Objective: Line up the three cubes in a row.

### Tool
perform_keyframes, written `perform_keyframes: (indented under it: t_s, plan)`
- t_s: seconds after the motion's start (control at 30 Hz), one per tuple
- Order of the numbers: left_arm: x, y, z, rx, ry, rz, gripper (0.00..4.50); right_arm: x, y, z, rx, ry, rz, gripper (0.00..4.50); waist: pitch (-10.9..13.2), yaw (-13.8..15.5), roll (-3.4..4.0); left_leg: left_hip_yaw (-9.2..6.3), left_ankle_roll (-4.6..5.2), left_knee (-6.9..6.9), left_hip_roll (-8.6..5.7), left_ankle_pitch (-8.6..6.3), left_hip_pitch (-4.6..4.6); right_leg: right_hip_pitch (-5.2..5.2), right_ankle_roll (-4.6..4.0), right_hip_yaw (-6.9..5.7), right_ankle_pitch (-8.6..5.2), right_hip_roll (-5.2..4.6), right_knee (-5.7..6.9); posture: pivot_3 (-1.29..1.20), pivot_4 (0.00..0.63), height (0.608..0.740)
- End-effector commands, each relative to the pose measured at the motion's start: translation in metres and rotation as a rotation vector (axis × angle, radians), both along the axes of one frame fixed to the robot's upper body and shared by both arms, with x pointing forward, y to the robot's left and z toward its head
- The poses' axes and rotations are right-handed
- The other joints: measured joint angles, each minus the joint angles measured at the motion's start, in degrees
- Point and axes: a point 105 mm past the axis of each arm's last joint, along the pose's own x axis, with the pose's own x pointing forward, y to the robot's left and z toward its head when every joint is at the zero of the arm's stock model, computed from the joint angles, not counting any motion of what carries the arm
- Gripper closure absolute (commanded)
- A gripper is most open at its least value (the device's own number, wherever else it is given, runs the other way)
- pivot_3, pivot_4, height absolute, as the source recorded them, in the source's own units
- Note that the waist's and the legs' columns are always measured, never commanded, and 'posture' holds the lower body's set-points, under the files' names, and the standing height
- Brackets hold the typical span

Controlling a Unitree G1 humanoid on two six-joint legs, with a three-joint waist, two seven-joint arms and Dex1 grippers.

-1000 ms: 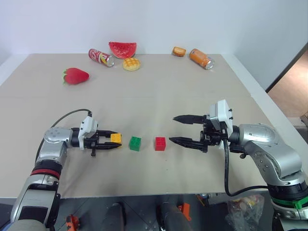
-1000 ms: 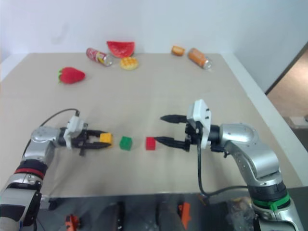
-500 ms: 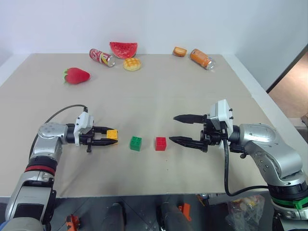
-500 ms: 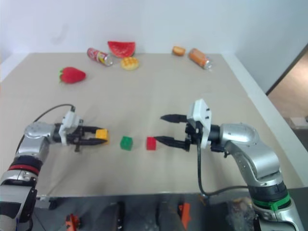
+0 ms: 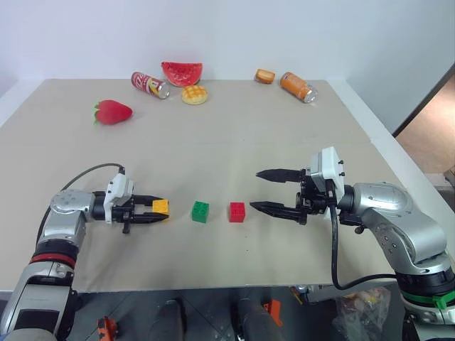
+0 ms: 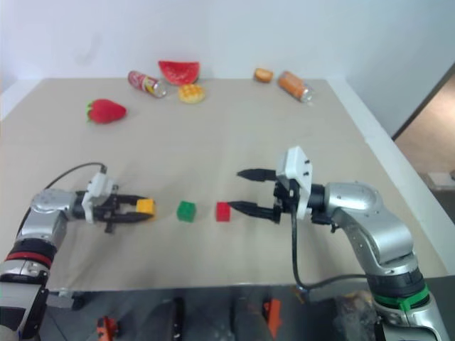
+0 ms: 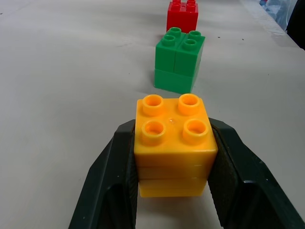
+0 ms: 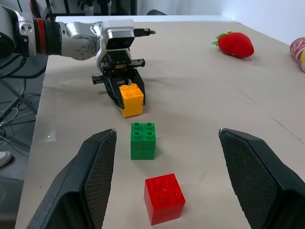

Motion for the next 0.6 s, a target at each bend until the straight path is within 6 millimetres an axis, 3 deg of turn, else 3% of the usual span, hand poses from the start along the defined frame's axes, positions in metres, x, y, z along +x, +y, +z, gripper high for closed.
perform_keyframes:
  t_s: [0.03, 0.5, 0.6]
  plan:
    - [0.001, 0.004, 0.008, -0.019, -0.041, 0.012, 2.88, -0.002, -0.002, 0.011, -0.006, -0.054, 0.008, 0.94, 0.0, 0.0, 0.0, 0.0, 0.0, 0.0, 0.0, 0.0, 0.0, 0.0, 0.0, 0.0, 0.0, 0.0, 0.0, 0.0, 0.15, 0.74]
    - [0.005, -0.002, 0.009, -0.017, -0.049, -0.001, 2.88, -0.002, -0.002, 0.011, -0.004, -0.053, 0.005, 0.94, 0.0, 0.0, 0.0, 0.0, 0.0, 0.0, 0.0, 0.0, 0.0, 0.0, 0.0, 0.0, 0.0, 0.01, 0.0, 0.0, 0.15, 0.74]
    - [0.005, -0.008, 0.01, -0.037, -0.032, -0.007, 1.78, -0.002, -0.001, 0.011, -0.003, -0.054, 0.004, 0.94, 0.0, 0.01, 0.0, 0.0, 0.0, 0.0, 0.0, 0.0, 0.0, 0.0, 0.0, 0.0, 0.0, 0.0, 0.0, 0.0, 0.15, 0.74]
